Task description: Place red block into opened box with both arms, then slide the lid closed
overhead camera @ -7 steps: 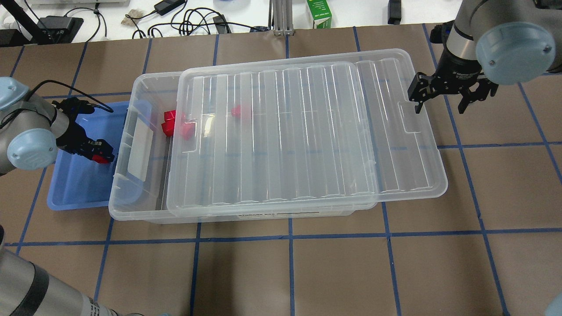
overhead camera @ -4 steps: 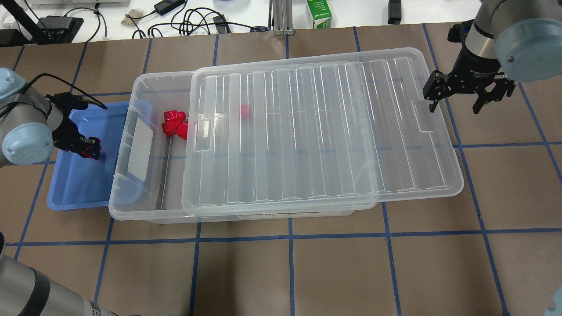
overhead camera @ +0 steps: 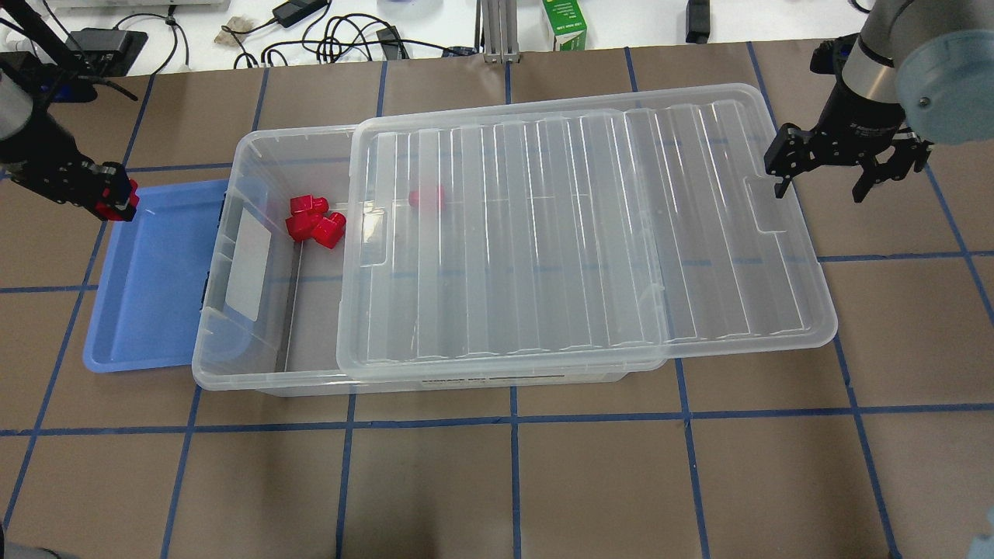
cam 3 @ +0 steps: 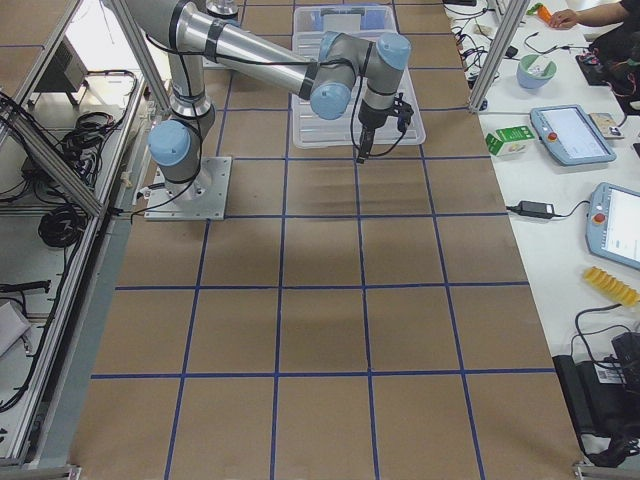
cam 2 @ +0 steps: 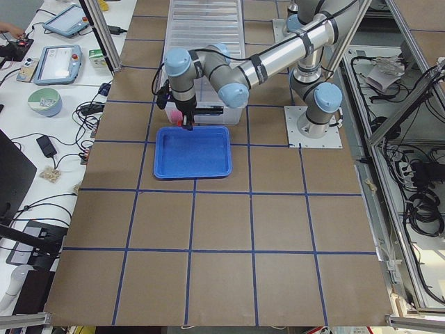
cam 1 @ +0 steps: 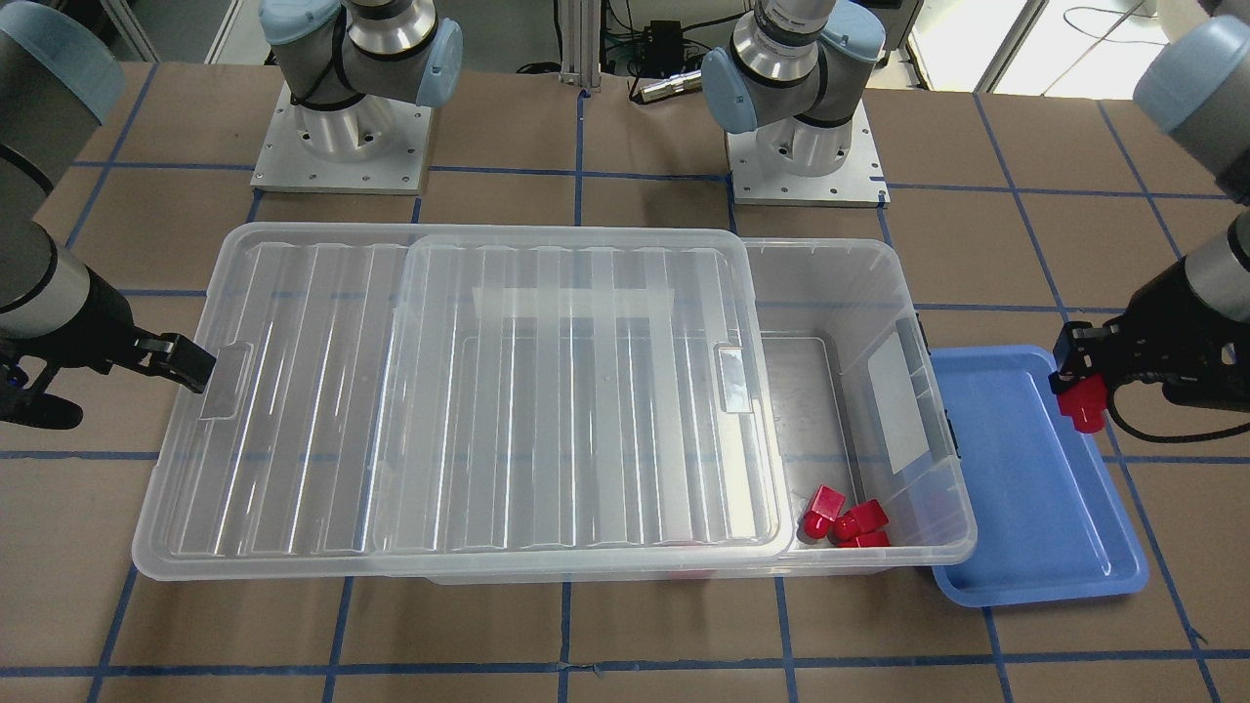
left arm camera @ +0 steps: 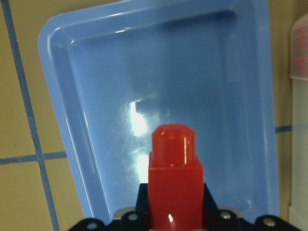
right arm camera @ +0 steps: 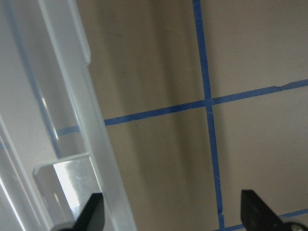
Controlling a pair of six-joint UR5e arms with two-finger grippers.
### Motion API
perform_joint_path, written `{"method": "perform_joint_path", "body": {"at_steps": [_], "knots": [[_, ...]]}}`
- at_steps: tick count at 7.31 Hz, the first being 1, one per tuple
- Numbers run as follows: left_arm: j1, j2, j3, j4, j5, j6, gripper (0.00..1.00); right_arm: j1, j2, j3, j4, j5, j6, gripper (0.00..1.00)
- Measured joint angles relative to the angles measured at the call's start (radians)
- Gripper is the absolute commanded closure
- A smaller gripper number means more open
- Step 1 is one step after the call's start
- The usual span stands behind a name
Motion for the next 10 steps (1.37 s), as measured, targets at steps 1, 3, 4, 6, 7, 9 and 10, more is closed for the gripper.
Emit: {"method": "perform_joint_path", "body": {"at_steps": [1,3,4,6,7,9,10], "knots": [[-0.066,0.039,0.008,-0.058,-0.037,-0.035,1.00,-0.008,0.000,0.000,0.000,-0.003,-0.009,0.00],[-0.200,0.082,-0.051,-0.077,-0.058,-0.154,1.00,-0.022,0.000,-0.001,0.000,-0.006,-0.016,0.00],[-0.243,0.085,-0.097,-0.053,-0.060,-0.206,1.00,-0.034,0.000,0.000,0.001,-0.006,-0.017,0.00],[-0.302,0.083,-0.215,0.061,-0.005,-0.253,1.00,-0.042,-0.003,-0.002,0.001,-0.005,-0.017,0.00],[-0.319,0.076,-0.265,0.122,0.015,-0.277,1.00,-0.040,-0.010,-0.007,0.001,-0.003,-0.015,0.00],[-0.338,0.057,-0.335,0.224,0.023,-0.314,1.00,-0.012,-0.043,-0.036,0.004,0.034,-0.012,0.00],[-0.340,0.046,-0.370,0.275,0.019,-0.319,1.00,0.022,-0.068,-0.057,0.010,0.066,-0.009,0.00]]}}
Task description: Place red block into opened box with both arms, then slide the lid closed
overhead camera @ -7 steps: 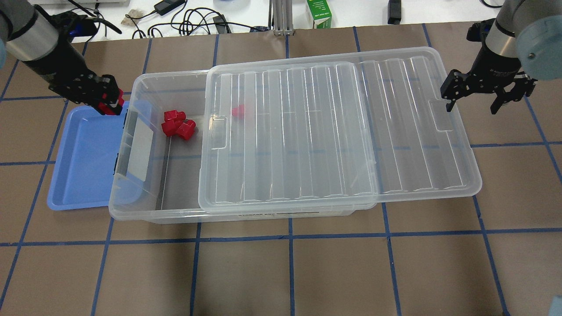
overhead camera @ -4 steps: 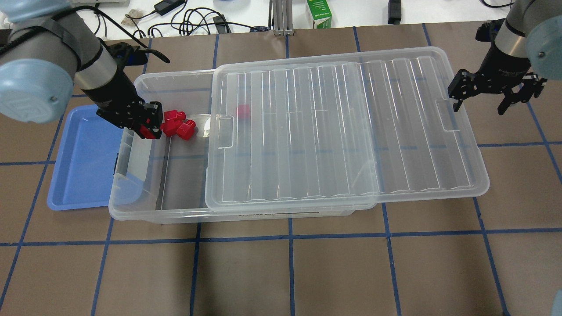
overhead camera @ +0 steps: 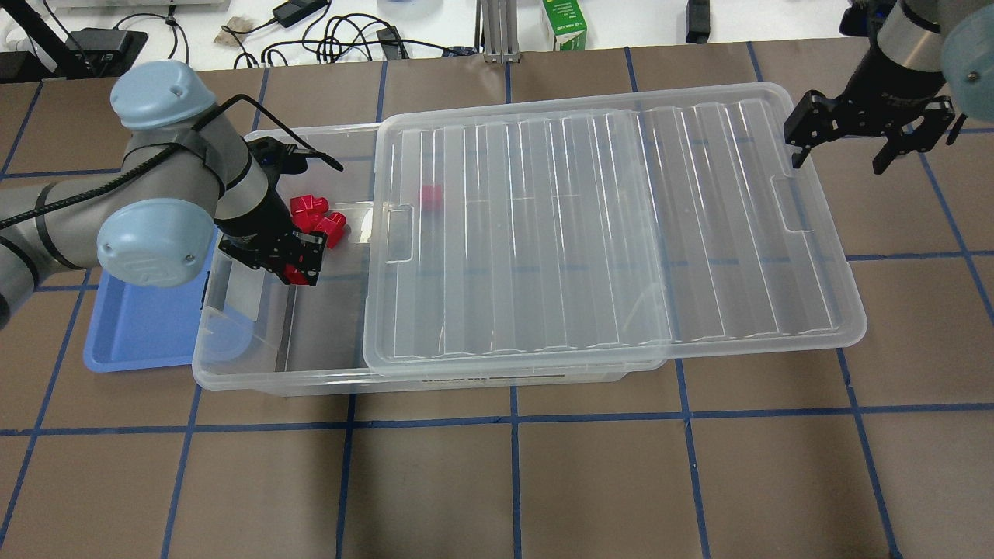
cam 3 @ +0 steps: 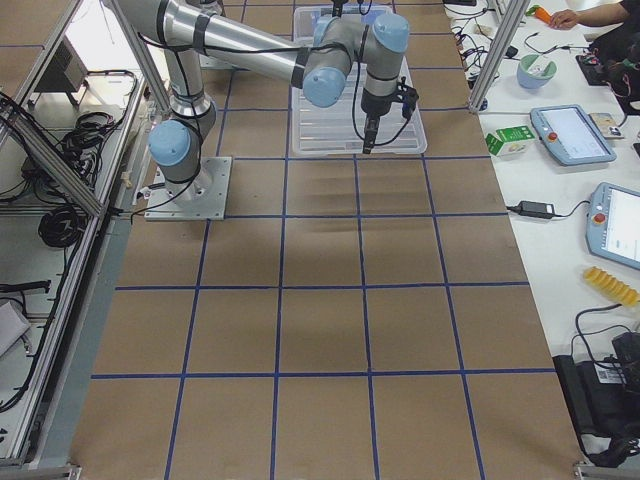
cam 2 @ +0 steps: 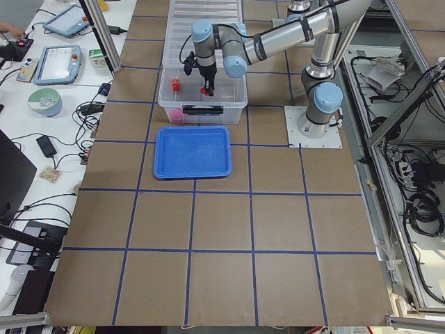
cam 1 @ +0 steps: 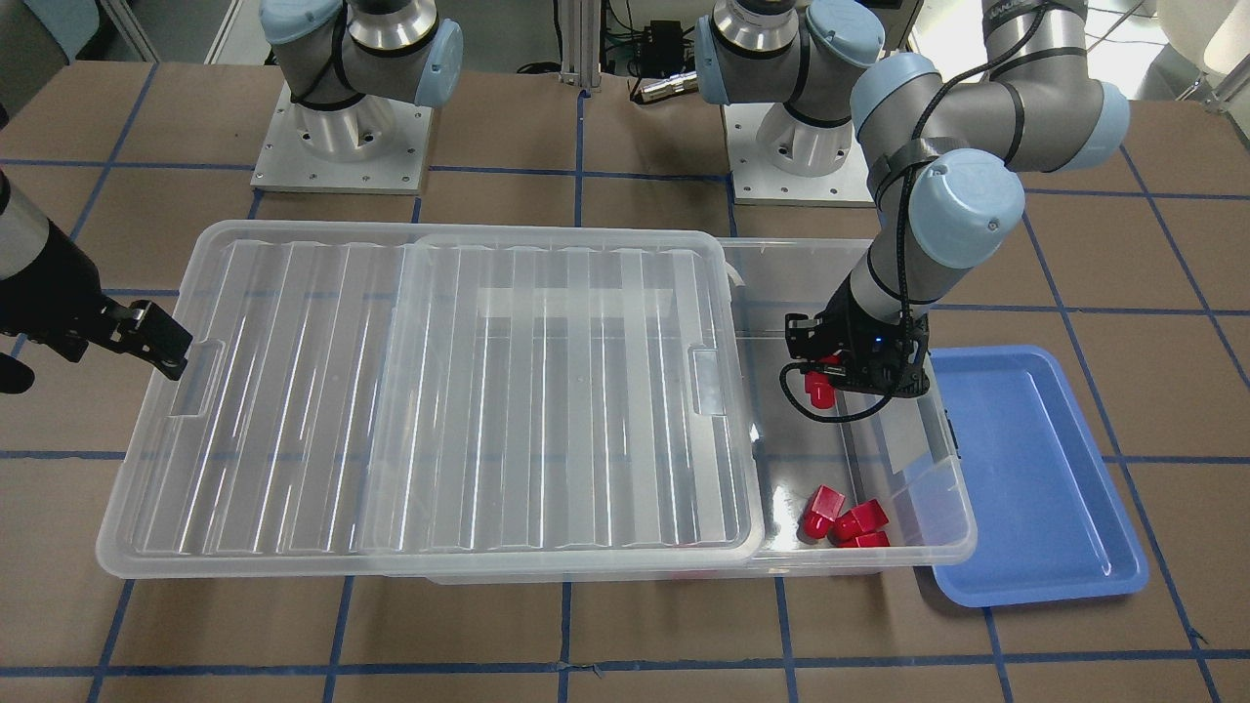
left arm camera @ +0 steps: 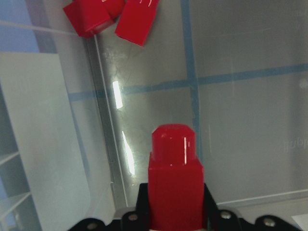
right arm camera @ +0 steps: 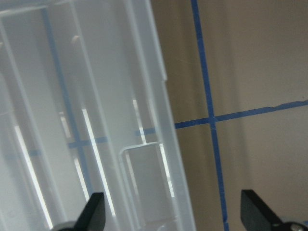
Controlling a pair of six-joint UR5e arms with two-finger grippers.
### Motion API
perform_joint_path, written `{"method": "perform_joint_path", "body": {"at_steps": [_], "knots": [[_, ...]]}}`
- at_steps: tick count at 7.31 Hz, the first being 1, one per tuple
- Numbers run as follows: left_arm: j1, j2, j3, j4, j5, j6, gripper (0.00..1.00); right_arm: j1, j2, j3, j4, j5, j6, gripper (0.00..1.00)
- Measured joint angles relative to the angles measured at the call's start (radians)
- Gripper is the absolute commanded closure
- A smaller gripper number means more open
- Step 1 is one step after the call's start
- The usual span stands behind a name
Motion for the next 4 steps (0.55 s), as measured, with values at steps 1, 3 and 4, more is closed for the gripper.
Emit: {"method": "perform_joint_path", "body": {"at_steps": [1,3,4], "knots": [[0.000,-0.014,-0.030,0.050,-0.009,-0.001,1.00,0.049,-0.027,-0.017,0.006,0.017,0.006,0.00],[0.000,-0.049,-0.064,0.100,-0.023,-0.017,0.87,0.159,-0.083,-0.028,0.010,0.033,0.030,0.00],[0.000,-0.065,-0.071,0.112,-0.024,-0.029,0.75,0.202,-0.104,-0.024,0.015,0.048,0.052,0.00]]}}
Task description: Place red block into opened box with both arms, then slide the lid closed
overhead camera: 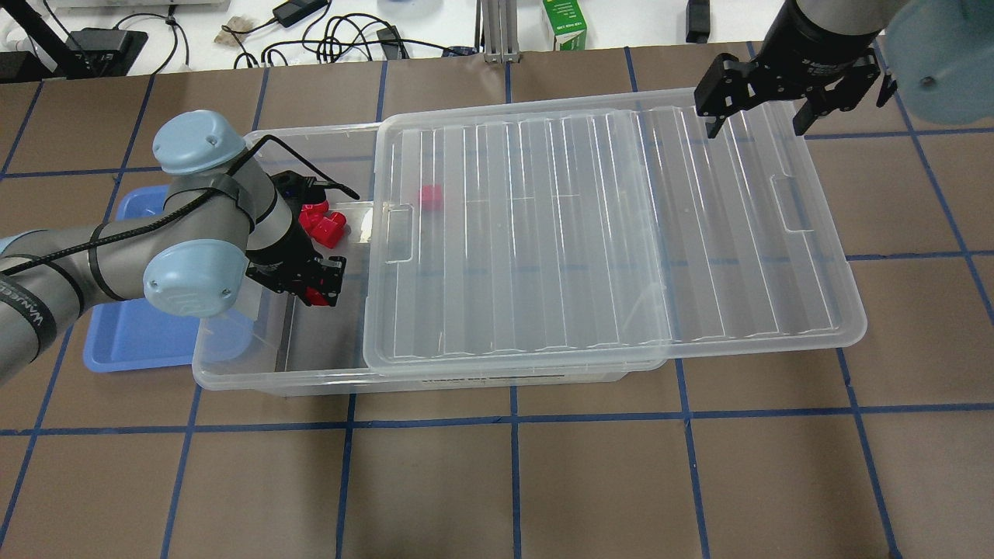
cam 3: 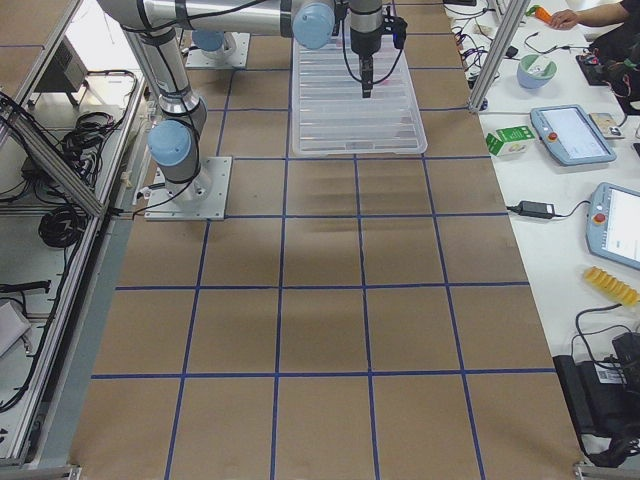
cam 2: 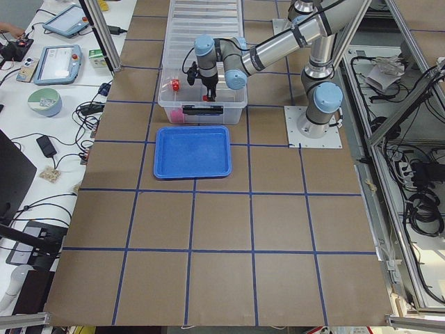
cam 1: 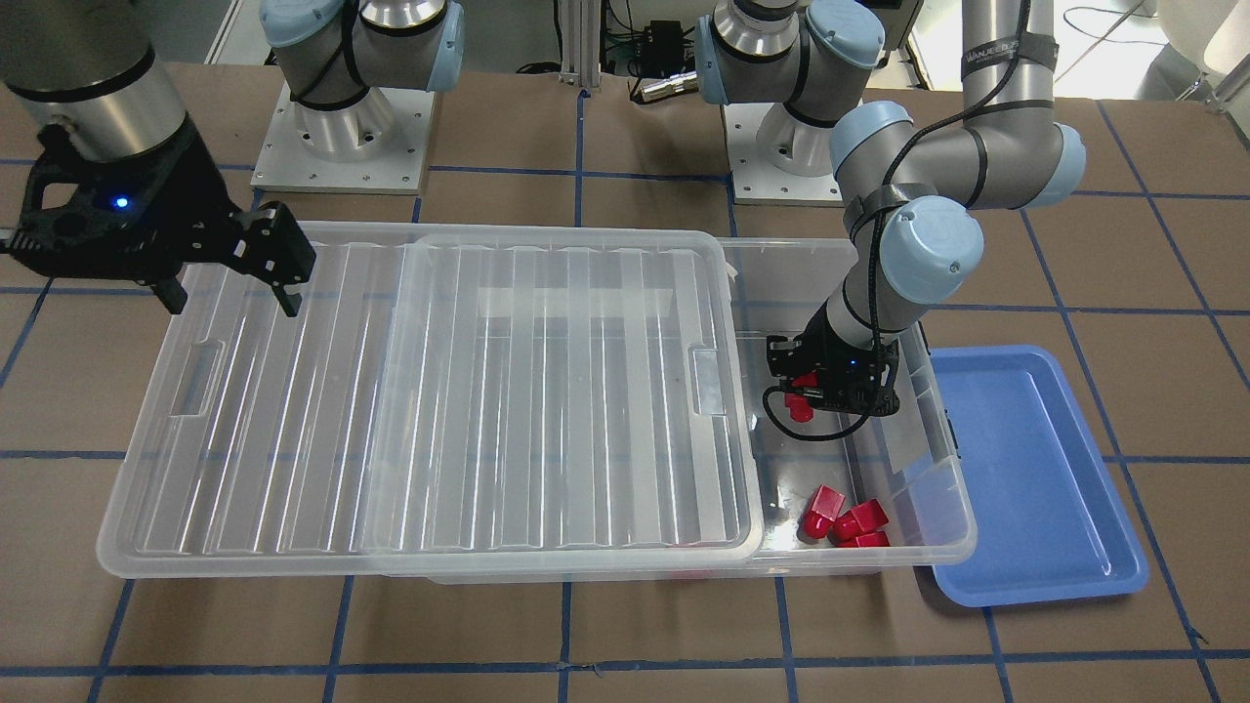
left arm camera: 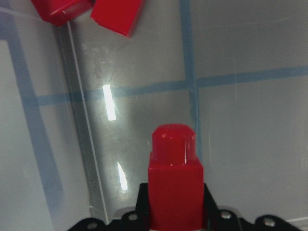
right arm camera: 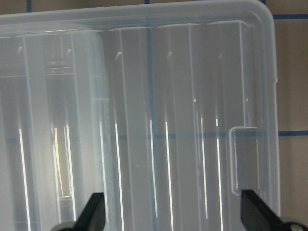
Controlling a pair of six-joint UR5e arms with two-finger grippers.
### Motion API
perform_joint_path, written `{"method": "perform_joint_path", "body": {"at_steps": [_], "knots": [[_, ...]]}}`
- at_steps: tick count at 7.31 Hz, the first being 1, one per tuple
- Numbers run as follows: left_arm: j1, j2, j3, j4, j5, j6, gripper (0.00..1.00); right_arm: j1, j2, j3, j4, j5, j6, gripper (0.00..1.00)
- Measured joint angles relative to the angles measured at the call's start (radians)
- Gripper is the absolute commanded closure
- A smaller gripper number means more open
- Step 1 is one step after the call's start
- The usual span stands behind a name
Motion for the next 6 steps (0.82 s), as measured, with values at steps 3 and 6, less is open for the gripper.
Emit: {"method": "perform_joint_path", "body": {"at_steps": [3,6], "knots": [[0.000,-0.048,-0.003,0.042,0.005,-0.020,0.00,0.048,-0.012,0.009,0.019,0.030,0.027,0.00],[-0.009,-0.014,0.046,0.033,0.010,-0.041,0.00,0.050,-0.013,0.012,0.026,0.026,0.025,0.00]]}}
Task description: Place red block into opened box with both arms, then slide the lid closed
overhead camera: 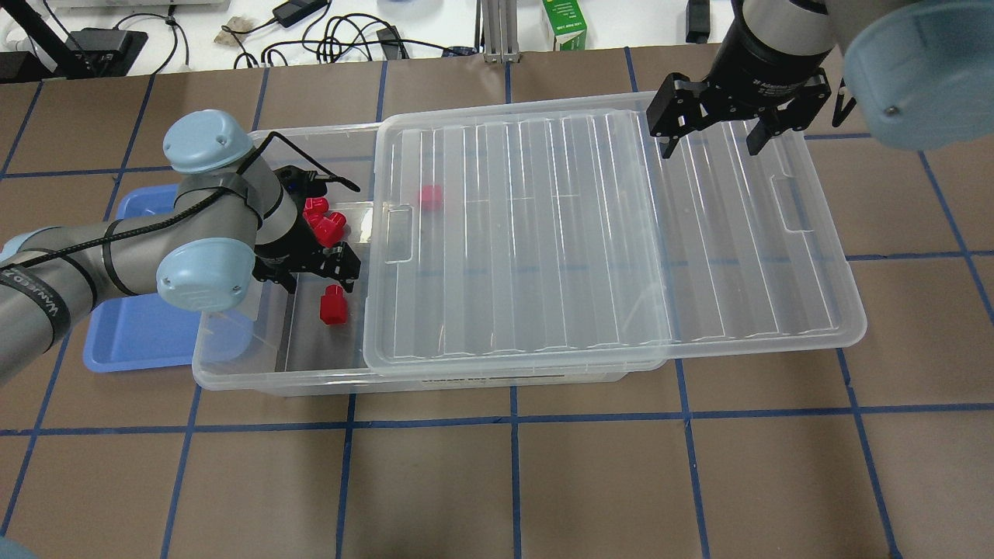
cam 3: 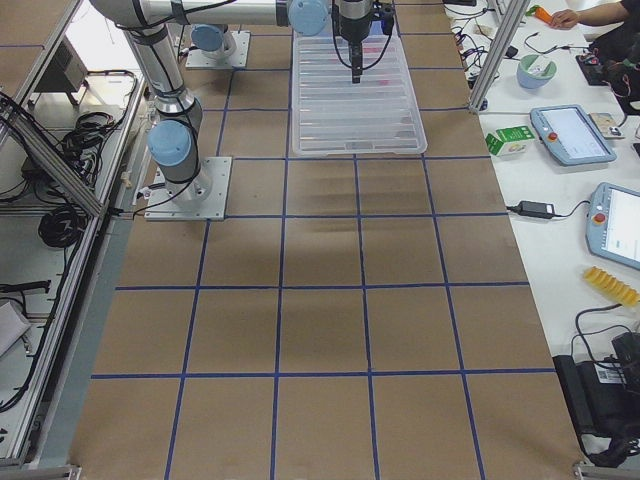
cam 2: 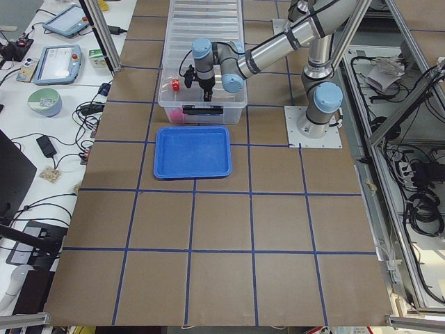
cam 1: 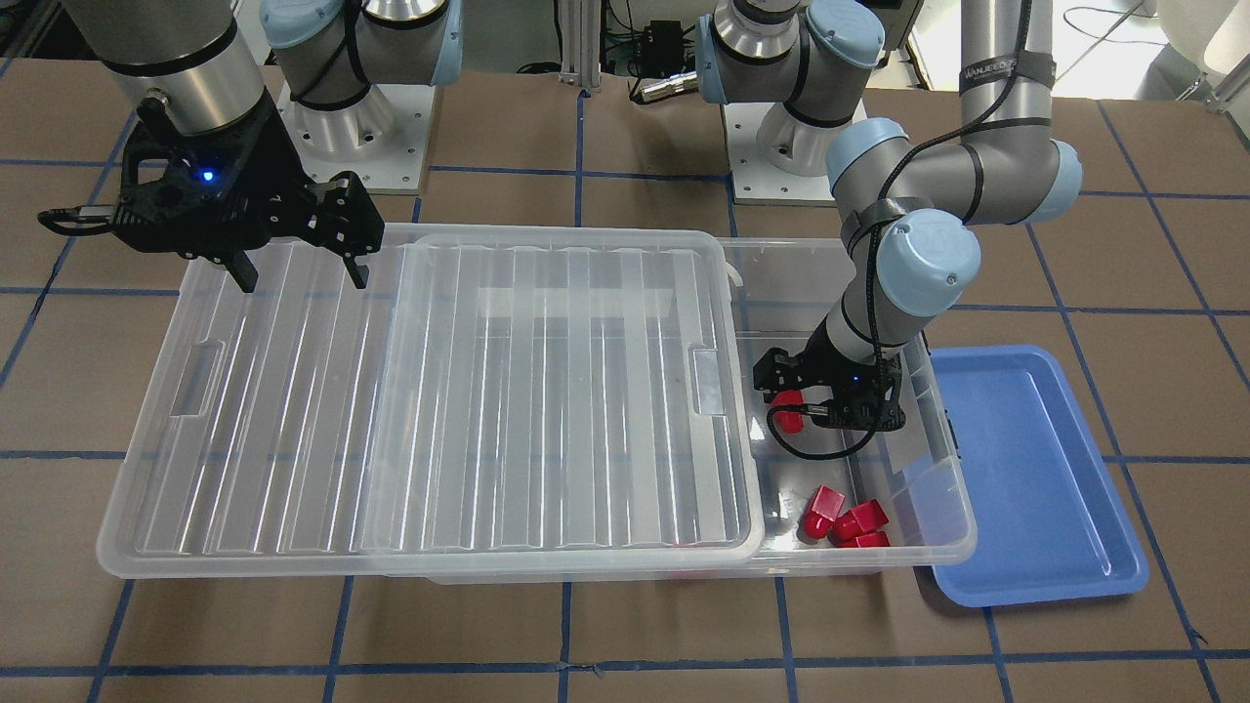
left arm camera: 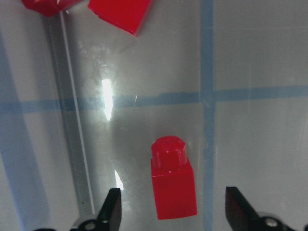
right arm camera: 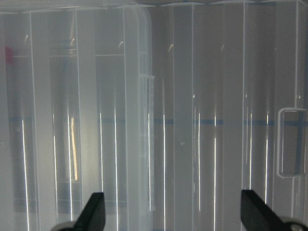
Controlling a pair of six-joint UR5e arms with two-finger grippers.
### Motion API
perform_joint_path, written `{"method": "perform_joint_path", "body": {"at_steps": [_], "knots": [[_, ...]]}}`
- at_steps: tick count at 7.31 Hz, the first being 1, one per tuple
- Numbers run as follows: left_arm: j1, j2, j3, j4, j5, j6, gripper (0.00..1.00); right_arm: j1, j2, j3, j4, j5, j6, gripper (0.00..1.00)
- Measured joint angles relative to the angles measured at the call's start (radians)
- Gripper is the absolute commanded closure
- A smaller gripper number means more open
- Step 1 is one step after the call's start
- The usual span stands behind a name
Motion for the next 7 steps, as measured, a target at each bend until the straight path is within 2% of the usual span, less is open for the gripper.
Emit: {"method": "perform_joint_path", "body": {"at_steps": [1,5,7], "knots": [[-0.003,0.023,0.062,-0.067,-0.002,-0.001,0.00,0.000,0.000,0.000,0.000,-0.002,-0.001,0.00],[-0.072,0.107,0.413,-0.478,0.008,-0.011,0.00,-0.018,0.002,-0.004,0.007,-0.005,-0.014,0.00],[-0.083,0.163,0.500,-0.587,0.045,-0.021,0.00,-0.135,0.007,-0.005,0.025,-0.004,-0.109,0.00]]}}
